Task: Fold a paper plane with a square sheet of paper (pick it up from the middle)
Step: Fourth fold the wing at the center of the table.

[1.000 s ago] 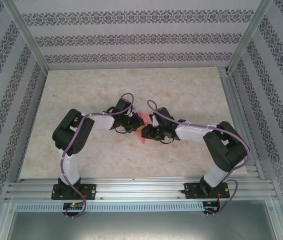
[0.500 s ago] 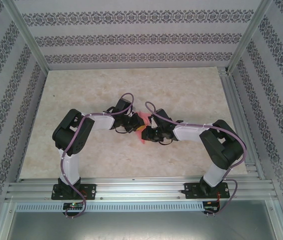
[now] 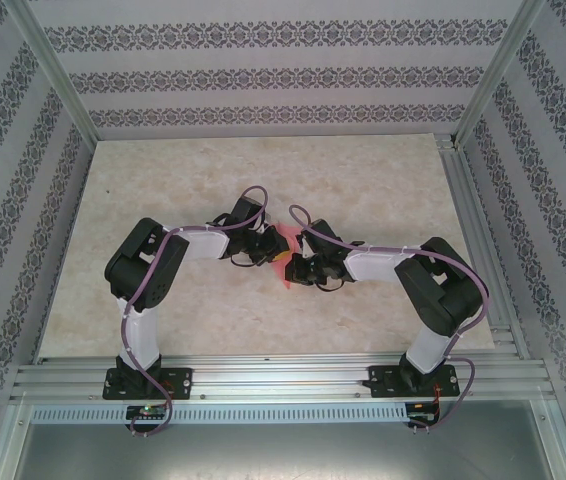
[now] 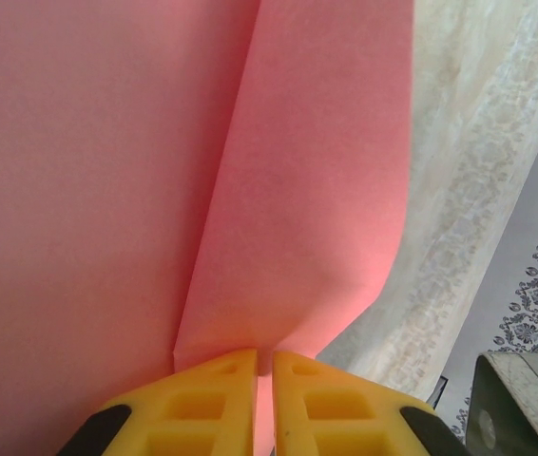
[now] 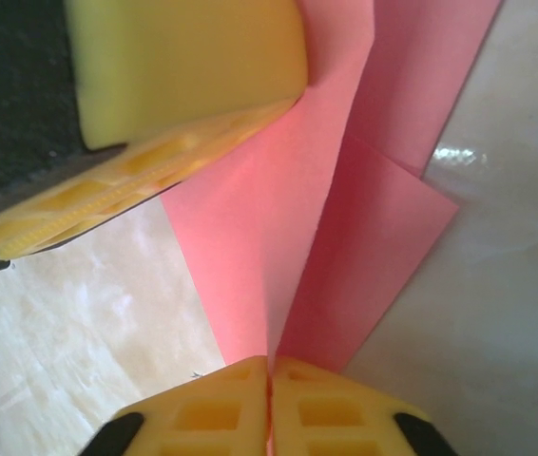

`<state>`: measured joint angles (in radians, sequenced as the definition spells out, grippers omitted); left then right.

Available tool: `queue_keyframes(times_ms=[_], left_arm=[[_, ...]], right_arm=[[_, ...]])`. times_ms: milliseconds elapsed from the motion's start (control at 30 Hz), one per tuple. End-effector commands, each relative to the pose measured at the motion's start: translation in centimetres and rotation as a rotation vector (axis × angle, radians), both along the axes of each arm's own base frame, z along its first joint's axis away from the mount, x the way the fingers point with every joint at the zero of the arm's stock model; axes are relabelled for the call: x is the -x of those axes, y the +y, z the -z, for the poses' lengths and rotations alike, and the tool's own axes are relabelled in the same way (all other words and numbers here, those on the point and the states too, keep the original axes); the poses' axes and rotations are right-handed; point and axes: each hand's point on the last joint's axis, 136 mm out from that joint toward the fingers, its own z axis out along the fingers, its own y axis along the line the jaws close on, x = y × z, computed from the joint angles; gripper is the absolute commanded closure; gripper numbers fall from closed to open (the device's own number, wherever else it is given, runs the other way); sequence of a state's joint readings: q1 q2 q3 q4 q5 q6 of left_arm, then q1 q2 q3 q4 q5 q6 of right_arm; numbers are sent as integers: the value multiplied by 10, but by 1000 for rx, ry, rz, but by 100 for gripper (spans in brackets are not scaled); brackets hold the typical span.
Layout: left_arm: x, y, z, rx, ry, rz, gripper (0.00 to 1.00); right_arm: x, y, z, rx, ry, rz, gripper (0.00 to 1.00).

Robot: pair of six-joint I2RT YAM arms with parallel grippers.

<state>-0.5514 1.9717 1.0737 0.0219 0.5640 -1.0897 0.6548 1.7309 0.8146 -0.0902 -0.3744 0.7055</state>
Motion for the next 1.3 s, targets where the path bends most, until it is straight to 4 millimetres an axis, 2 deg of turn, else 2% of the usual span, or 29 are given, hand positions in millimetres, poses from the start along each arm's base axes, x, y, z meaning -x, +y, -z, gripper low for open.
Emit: queue_keyframes(times_ms=[0,200,367,733,933,1067,1267], left_arm=[[-4,-8,-9,19,-21,12,86],[-3,-6,-9,16,-22,10,86],[-4,-8,-10,22,-27,13,86],[-6,-13,-19,47,-55,39,80],[-6,-16,-14,55,-38,52,80],[-6,-15,-3,33,-8,48,82],[-3,-12,14,8,15,41,84]], right_arm=[[-5,6,-6,-5,-35,-19,96],[-3,5,-3,-118,27,-42,99],[1,1,12,-192,106,-19,99],[0,-11,32,-206,210,62,98],[0,-14,36,-189,222,76,98],[-2,-14,34,-195,213,80,98],[-10,-12,16,-217,164,94,95]])
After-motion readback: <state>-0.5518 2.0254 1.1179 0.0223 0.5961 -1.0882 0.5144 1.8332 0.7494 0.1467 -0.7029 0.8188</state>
